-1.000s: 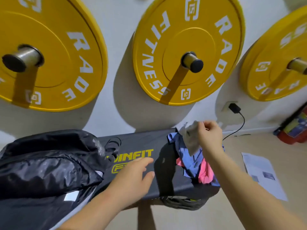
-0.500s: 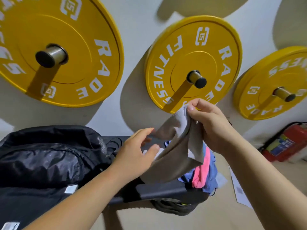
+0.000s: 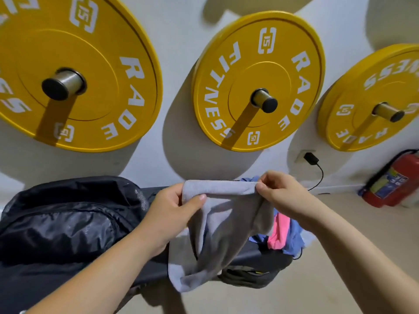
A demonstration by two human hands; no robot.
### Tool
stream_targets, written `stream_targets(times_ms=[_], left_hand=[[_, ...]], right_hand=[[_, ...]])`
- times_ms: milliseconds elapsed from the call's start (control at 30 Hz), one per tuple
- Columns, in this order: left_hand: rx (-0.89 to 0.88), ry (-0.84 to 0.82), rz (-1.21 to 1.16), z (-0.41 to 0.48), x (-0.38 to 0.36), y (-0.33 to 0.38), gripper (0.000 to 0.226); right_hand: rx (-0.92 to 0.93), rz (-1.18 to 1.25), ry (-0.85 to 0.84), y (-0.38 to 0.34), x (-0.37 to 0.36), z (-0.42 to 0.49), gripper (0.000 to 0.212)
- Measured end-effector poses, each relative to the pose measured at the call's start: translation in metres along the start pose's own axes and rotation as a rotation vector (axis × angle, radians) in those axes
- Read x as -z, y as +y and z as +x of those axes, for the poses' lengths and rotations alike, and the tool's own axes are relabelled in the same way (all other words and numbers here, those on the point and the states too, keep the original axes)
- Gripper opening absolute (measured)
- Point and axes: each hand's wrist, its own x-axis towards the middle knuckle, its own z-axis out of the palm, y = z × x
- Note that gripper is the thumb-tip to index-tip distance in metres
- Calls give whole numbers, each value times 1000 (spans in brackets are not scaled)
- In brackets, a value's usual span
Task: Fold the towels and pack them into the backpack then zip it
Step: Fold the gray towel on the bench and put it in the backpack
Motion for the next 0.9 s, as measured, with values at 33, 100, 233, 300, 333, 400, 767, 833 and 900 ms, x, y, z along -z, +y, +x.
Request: stream_targets(times_ms=[33,100,233,300,333,400,767,833,900], left_hand=[[-14,7,15,-2,-2,3,5],[-84,-6,124,-8,-12,11,8],[-205,-69,322,-20,-33,27,21],[-204,7,373,-19,-33,26,20],[-172,36,358,-19,-32,26,17],[-98,24,298,-19,-33,23,21],[277,-204,239,2,-18,-18,17],[337,-294,319,10,-10,-24,19],[387,-376,413,18,5,-31,23]], right_hand=[[-9,-23,-63,3,-2,-7,11],[33,131,-249,0,-9,-22,13],[167,436,-333,-27,-31,-30,36],[227,313,-245,-36,-41,-23,33],[237,241,-214,-36,-44,-19,36],[237,134,-166,-32,-51,-12,39],[-222,403,267,74,-53,59,35],[-324,430,322,93,-50,67,29],[-368,419,385,105,-48,74,25]])
